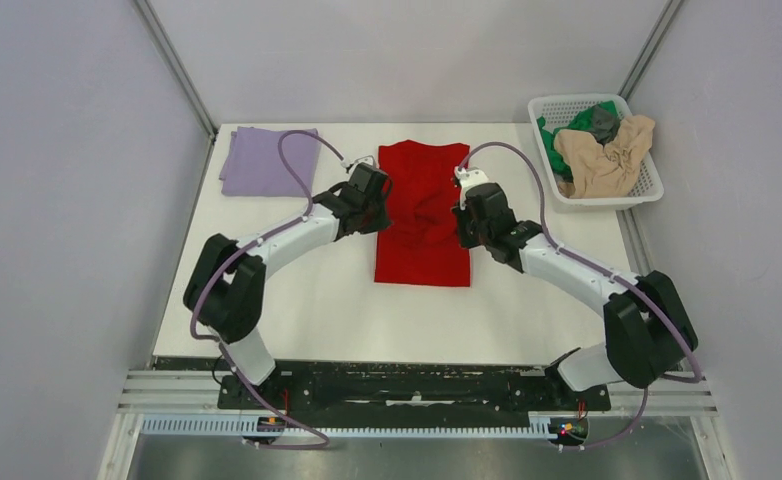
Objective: Fold and stack the t-shirts
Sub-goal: Fold the folded rectangular tshirt in 1/3 of the way
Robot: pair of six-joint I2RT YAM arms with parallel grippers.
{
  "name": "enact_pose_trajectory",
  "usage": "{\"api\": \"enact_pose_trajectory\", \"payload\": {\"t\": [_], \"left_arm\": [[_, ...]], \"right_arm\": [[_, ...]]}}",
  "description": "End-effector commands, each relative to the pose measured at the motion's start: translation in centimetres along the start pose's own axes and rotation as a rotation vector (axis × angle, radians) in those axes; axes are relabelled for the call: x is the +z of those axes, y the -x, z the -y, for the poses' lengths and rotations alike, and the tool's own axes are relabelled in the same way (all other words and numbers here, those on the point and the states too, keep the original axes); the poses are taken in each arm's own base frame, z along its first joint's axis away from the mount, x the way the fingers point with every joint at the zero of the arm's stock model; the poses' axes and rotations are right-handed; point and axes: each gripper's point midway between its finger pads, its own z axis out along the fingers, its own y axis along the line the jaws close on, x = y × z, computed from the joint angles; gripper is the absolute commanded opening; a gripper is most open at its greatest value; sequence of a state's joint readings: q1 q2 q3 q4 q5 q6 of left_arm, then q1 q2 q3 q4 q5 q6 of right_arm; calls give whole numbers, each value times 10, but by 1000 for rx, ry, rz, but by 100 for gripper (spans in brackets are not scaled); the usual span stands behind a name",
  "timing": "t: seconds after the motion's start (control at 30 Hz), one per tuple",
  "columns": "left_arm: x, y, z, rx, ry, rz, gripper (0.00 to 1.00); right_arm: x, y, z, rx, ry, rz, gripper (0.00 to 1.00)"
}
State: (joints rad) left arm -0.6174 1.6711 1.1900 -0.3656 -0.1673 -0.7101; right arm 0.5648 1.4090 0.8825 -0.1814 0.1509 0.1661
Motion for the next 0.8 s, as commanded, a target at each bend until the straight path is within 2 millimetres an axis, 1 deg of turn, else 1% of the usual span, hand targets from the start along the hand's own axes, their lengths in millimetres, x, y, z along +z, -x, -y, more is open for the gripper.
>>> {"api": "enact_pose_trajectory", "payload": {"t": [0.0, 0.07, 0.17, 0.2, 0.23, 0.27, 0.33, 0.37, 0.4, 0.43, 0.47, 0.5, 0.53, 0.57, 0.6, 0.67, 0.7, 0.77], "left_arm": [[18, 23, 1, 57, 14, -2, 2], [26, 28, -1, 59, 27, -12, 2], [41, 32, -1, 60, 32, -26, 3], [45, 33, -2, 59, 36, -32, 7], [50, 33, -2, 57, 39, -43, 15], [55, 35, -3, 53, 45, -46, 20], [64, 41, -4, 43, 48, -51, 25], [67, 47, -4, 35, 48, -44, 29], [71, 56, -5, 28, 51, -33, 36], [75, 65, -8, 18, 58, -22, 43], [77, 75, -12, 8, 65, -18, 49], [77, 85, -13, -3, 65, -17, 59], [76, 96, -15, -17, 67, -7, 87], [72, 103, -16, -26, 63, 1, 99], [67, 109, -17, -27, 59, 9, 100], [54, 115, -17, -24, 52, 31, 100], [46, 115, -18, -24, 47, 40, 100], [33, 108, -19, -35, 28, 39, 100]], "right_arm": [[17, 33, 4, 6, 34, 63, 0], [26, 35, 7, 29, 46, 59, 0], [40, 37, 13, 54, 17, 57, 0], [45, 35, 16, 62, 10, 47, 1], [50, 36, 18, 74, 6, 42, 3], [56, 37, 21, 89, 1, 38, 5], [68, 42, 27, 124, -4, 38, 12], [75, 47, 31, 144, -7, 39, 14], [81, 53, 36, 168, -10, 46, 19], [88, 62, 42, 193, -13, 56, 26], [93, 71, 47, 230, -12, 66, 40], [99, 75, 50, 258, 7, 61, 49], [101, 82, 53, 282, 31, 62, 58], [102, 83, 55, 301, 52, 51, 68], [99, 84, 54, 304, 69, 51, 74], [89, 82, 53, 279, 82, 62, 93], [85, 75, 51, 265, 92, 61, 98], [70, 67, 49, 241, 103, 68, 98]]}}
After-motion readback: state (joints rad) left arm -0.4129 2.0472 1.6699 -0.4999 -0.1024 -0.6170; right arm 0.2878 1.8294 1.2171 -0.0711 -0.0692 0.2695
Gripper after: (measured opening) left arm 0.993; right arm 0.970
